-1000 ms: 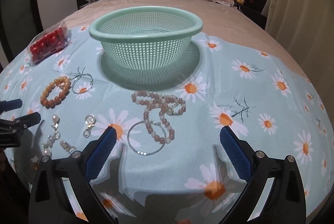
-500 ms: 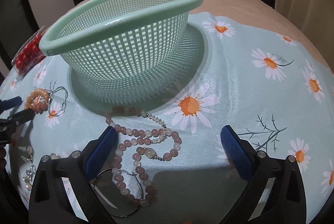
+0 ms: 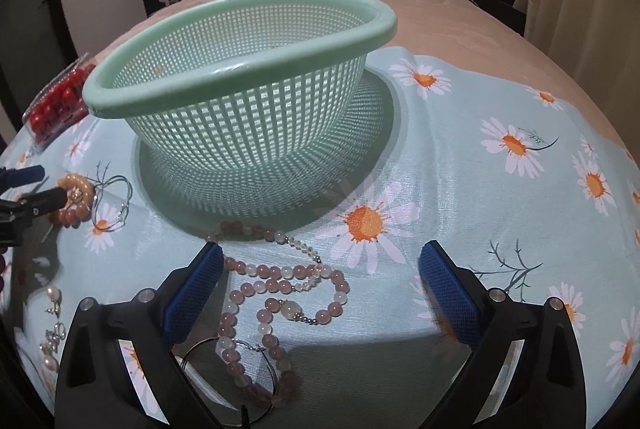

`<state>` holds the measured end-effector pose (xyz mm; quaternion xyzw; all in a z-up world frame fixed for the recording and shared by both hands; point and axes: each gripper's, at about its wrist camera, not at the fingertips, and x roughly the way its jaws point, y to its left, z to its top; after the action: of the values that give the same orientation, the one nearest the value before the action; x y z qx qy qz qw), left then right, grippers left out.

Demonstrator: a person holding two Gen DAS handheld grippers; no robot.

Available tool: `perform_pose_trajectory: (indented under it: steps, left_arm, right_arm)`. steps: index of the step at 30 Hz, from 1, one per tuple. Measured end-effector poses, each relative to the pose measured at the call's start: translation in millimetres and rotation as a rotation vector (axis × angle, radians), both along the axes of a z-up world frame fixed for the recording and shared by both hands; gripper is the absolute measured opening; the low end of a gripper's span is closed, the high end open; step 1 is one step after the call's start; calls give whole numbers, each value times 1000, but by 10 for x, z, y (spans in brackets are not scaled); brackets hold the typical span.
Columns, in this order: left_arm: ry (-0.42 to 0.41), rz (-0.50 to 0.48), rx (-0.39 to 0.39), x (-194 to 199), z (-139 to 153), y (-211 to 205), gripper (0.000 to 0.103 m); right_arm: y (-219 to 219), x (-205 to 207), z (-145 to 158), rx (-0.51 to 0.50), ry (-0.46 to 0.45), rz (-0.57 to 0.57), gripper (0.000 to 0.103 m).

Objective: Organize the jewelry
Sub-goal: 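Close the left tool on the peach bracelet while the right tool grasps the pink necklace, then carry the bracelet and necklace over the green basket and open both tools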

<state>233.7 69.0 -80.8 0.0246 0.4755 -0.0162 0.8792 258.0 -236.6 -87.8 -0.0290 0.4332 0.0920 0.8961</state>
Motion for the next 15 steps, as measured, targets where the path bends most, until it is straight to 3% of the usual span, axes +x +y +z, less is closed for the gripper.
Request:
perform_pose_trajectory:
  steps: [1, 5, 7, 8, 9, 10, 12, 13, 15]
  left_arm:
    - [-15, -3, 11, -12, -10, -6, 98]
    - [-22, -2, -7, -31, -36, 31, 97]
    - [-40, -11, -5, -86, -20, 20, 88]
    - [-48, -24, -9, -129, -2, 3, 73]
    - [-54, -42, -5, -172, 15, -30, 55]
    - [-56, -66, 1, -202, 30, -66, 46]
    - [-57, -95, 19, -243, 47, -132, 18]
    - [-54, -100, 26, -263, 57, -147, 11]
    - [-39, -110, 6, -312, 95, -154, 12]
  right_arm:
    - [-3, 4, -7, -2, -3, 5, 92]
    - [42, -45, 24, -13, -25, 66, 36]
    - [83, -92, 25, 2, -19, 109, 14]
    - [93, -113, 29, 2, -17, 126, 6]
    - [110, -133, 35, -7, -16, 140, 6]
    - [110, -151, 48, -12, -17, 148, 6]
    - [60, -183, 74, 18, -6, 150, 6]
    - [27, -198, 99, 27, -3, 150, 6]
    - [-22, -236, 165, 35, -7, 148, 6]
